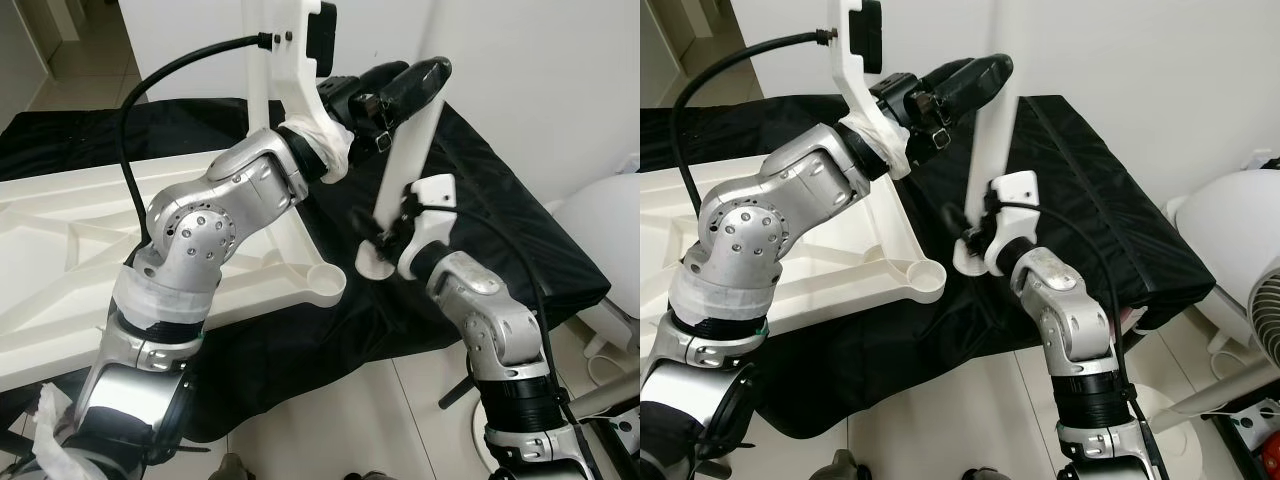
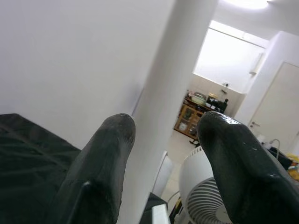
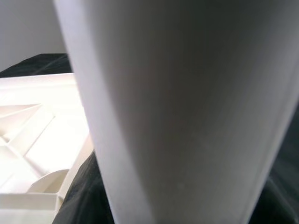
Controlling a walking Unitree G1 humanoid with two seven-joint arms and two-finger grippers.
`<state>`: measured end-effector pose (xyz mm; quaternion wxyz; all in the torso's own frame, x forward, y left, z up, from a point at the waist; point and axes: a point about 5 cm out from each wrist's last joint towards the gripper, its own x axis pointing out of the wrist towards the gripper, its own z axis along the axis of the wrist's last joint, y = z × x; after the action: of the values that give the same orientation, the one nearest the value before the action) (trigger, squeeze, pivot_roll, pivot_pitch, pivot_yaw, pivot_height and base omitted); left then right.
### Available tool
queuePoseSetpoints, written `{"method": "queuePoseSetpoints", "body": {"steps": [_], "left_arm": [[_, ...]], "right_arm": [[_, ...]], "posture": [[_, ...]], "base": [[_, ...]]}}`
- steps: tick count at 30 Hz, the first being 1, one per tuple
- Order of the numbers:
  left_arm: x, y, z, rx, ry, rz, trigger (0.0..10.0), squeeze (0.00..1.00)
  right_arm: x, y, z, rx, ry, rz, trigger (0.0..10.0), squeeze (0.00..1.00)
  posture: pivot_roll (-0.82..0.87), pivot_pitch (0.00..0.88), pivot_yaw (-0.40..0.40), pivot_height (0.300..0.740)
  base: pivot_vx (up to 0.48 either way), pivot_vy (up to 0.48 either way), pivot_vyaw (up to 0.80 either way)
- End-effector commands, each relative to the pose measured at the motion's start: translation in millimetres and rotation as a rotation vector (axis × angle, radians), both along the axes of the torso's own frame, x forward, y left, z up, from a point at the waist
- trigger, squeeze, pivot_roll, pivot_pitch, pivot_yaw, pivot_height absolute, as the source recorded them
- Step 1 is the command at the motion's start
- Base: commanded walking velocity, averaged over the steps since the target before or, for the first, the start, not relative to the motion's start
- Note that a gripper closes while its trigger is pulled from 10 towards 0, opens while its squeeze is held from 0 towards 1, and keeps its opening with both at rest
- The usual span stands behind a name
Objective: Building children table
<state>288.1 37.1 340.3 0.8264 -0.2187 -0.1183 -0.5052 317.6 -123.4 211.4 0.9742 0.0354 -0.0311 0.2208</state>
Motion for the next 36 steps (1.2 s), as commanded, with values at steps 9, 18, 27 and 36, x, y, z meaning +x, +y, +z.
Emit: {"method": "queuePoseSetpoints", "body": {"steps": [9,18,27,36], "left_arm": [[22.3,19.6,-21,0.025,-0.005,0.061,10.0,0.00],[45.0,52.5,-50,0.102,0.081,0.349,10.0,0.00],[51.9,80.1,-79,0.274,0.090,0.510,10.0,0.00],[40.5,81.7,-99,0.347,0.040,0.583,10.0,0.00]], "right_arm": [[8.9,-12.8,9,0.075,-0.060,-0.151,10.0,0.00],[8.1,-9.0,6,0.107,-0.098,-0.199,10.0,0.00],[9.1,-3.7,0,0.058,-0.123,-0.192,10.0,0.00],[6.8,1.2,1,0.014,-0.192,-0.129,10.0,0.00]], "posture": [[0.05,0.098,0.009,0.740],[0.05,0.100,-0.002,0.740],[0.04,0.111,-0.030,0.740],[0.04,0.119,-0.048,0.740]], "base": [[0.000,0.000,0.00],[0.000,0.000,0.00],[0.000,0.000,0.00],[0.000,0.000,0.00]]}}
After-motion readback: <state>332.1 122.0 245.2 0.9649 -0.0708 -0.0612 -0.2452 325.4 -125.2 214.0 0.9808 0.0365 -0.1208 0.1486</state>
